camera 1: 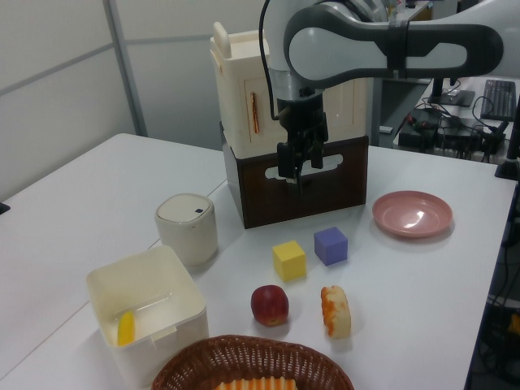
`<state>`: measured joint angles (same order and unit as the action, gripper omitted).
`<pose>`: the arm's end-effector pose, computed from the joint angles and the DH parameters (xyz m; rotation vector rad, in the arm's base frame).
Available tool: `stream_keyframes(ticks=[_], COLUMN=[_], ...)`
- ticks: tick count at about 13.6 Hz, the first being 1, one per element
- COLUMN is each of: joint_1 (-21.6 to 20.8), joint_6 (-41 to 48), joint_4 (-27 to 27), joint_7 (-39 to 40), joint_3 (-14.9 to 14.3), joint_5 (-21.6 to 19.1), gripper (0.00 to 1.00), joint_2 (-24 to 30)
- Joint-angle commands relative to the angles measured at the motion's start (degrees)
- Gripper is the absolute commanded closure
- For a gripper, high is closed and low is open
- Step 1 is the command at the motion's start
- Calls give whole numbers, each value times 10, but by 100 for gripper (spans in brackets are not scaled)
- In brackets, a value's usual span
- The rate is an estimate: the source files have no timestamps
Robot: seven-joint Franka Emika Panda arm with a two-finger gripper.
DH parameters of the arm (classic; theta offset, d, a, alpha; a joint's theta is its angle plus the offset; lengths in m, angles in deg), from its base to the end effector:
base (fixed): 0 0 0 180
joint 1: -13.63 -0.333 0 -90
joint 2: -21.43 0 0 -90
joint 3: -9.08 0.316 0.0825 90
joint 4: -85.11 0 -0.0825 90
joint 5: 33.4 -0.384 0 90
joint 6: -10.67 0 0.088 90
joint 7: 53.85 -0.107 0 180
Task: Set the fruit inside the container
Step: 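Move the gripper from rest toward the red apple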
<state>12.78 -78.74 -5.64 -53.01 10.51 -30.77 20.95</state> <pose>0.5551 0.0171 0.6129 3.0940 0.0847 -0.0483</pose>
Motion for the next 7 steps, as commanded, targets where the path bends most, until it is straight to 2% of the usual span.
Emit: stream_keyframes(ticks=[1,7], joint_1=[-6,-4], joint_6=[1,1], joint_4=[-11,-9], joint_7=[1,1], joint_3=[-10,-13], joint_5=[-10,-10], gripper=[0,0], joint_2=[7,-10])
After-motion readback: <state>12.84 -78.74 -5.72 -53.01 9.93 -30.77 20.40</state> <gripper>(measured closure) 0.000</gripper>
